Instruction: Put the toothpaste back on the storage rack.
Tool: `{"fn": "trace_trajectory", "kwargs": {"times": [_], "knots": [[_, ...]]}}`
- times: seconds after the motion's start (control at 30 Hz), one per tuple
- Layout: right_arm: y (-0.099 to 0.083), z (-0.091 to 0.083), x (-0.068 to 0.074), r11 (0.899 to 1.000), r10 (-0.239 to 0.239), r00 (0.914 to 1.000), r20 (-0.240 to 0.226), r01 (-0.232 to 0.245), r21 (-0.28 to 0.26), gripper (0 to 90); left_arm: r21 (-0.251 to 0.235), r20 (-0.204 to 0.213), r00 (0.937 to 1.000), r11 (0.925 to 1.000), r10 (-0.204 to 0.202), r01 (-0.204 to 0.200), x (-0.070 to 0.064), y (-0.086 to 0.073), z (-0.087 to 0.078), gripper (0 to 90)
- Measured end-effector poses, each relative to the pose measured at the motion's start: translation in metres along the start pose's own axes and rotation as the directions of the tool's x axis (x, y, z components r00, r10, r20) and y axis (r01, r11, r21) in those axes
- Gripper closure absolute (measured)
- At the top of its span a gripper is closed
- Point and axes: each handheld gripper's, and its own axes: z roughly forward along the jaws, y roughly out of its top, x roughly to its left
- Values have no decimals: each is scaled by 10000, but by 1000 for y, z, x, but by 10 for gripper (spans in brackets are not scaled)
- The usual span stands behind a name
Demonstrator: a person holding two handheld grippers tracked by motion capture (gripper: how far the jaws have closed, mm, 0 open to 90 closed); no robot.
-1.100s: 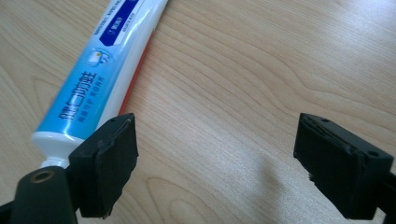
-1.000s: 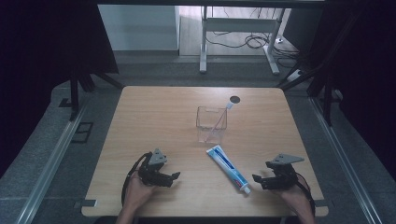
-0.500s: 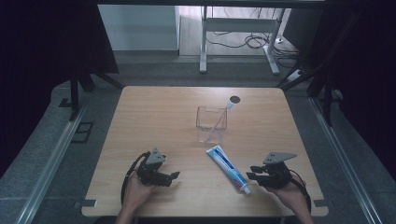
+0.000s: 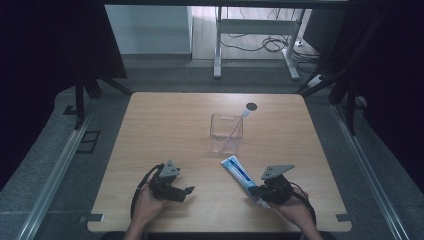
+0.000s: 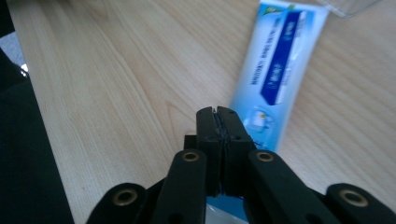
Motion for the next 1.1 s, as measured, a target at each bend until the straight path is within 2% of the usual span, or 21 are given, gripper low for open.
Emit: {"fn": "trace_trajectory", "kwargs": {"times": [0.33, 0.47, 0.77, 0.93, 1.1], "knots": [[2, 10, 1, 9991, 125, 9997, -220, -116, 415, 897, 168, 86, 9999, 9998, 141, -143, -2, 0, 2, 133], [1, 8, -4, 9978, 98, 10000, -12, -97, 663, 897, 202, 144, 9997, 9996, 213, -216, -3, 1, 3, 133], [-2, 2, -15, 9969, 204, 9998, 91, -210, 752, 896, 153, 115, 9998, 9997, 170, -172, -2, 1, 2, 134], [3, -1, -12, 9969, 126, 9999, -15, -124, 775, 855, 116, 111, 9998, 9998, 165, -166, -2, 1, 1, 134], [11, -9, -13, 9969, -74, 9996, 263, 53, 781, 786, 111, 97, 9999, 9999, 109, -110, -1, 1, 1, 134]]}}
